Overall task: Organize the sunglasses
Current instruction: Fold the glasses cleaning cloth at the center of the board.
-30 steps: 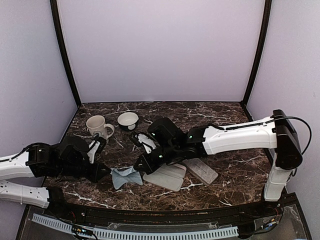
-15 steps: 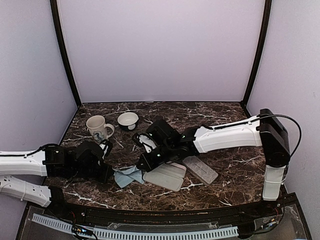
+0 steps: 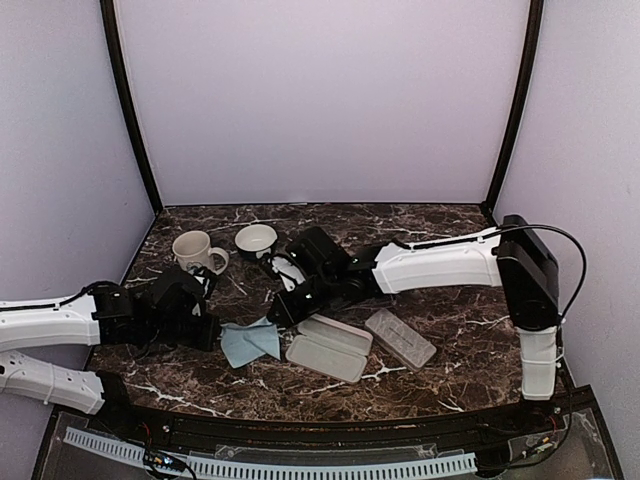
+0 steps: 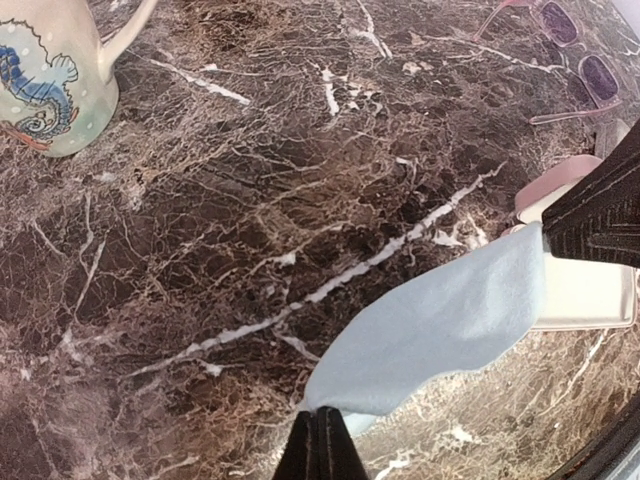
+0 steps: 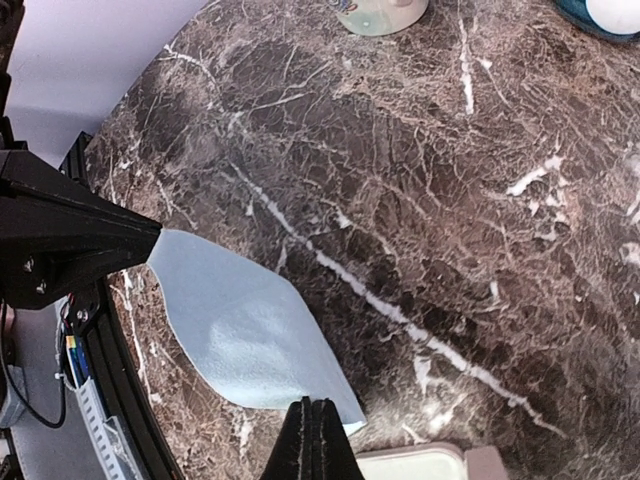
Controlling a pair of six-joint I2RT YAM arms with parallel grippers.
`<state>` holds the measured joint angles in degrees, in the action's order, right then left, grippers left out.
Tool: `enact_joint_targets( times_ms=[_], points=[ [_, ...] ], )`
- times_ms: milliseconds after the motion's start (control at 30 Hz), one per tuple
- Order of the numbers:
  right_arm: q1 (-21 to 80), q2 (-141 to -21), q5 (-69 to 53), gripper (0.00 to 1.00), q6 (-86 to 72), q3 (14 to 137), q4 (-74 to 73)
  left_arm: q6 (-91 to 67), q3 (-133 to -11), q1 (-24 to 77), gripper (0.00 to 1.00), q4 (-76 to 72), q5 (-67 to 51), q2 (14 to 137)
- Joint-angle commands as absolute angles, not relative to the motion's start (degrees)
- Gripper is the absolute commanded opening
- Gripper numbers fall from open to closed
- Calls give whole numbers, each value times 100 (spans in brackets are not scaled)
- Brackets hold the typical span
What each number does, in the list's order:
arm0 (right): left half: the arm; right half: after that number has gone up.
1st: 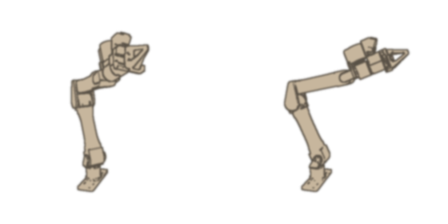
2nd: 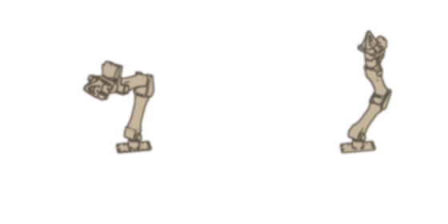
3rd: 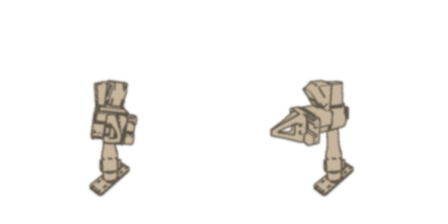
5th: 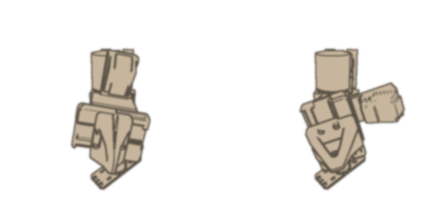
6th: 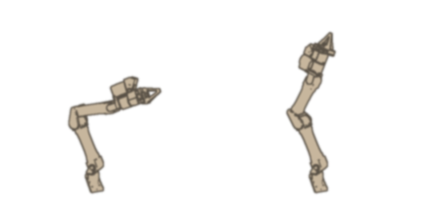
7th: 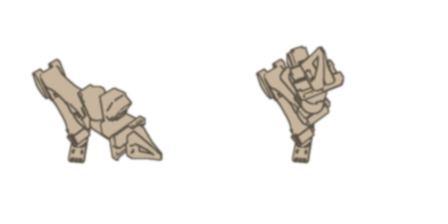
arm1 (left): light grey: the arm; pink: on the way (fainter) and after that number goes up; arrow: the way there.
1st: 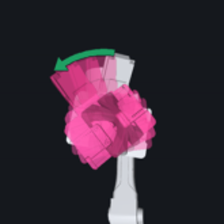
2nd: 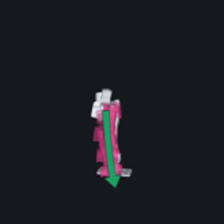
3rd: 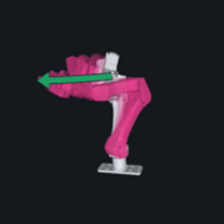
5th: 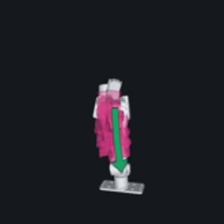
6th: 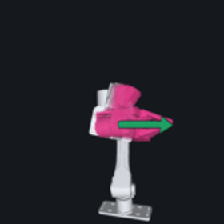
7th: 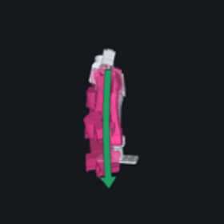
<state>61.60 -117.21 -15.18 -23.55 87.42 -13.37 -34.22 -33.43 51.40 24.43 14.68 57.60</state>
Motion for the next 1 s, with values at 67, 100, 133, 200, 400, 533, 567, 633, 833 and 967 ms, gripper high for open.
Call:
enact_joint_targets(
  times_ms=[67,100,133,200,400,533,567,633,833,967],
  points=[
    [6022,-12056,-1423,0,-1960,9275,-1712,-3141,-3150,4935,0,2155,1514,5958],
    [6009,-12096,-1415,0,-1912,9347,-1780,-3124,-3148,4919,0,2127,1512,5985],
    [6004,-12142,-1416,0,-1863,9439,-1847,-3104,-3151,4895,0,2101,1512,6013],
    [5982,-12214,-1412,0,-1777,9548,-1952,-3063,-3151,4855,0,2036,1499,6052],
    [5934,-12407,-1443,0,-1525,9944,-2251,-2965,-3185,4745,0,1884,1471,6136],
    [5915,-12559,-1422,0,-1372,10207,-2481,-2919,-3190,4709,0,1777,1442,6245],
    [5911,-12586,-1401,0,-1345,10239,-2507,-2914,-3177,4699,0,1750,1439,6284],
    [5900,-12625,-1397,0,-1307,10265,-2547,-2902,-3161,4686,0,1689,1413,6331],
    [5872,-12689,-1391,0,-1267,10228,-2584,-2859,-3095,4689,0,1591,1285,6431],
    [5854,-12667,-1384,0,-1270,10158,-2634,-2830,-3080,4686,0,1636,1132,6460]
  ],
)
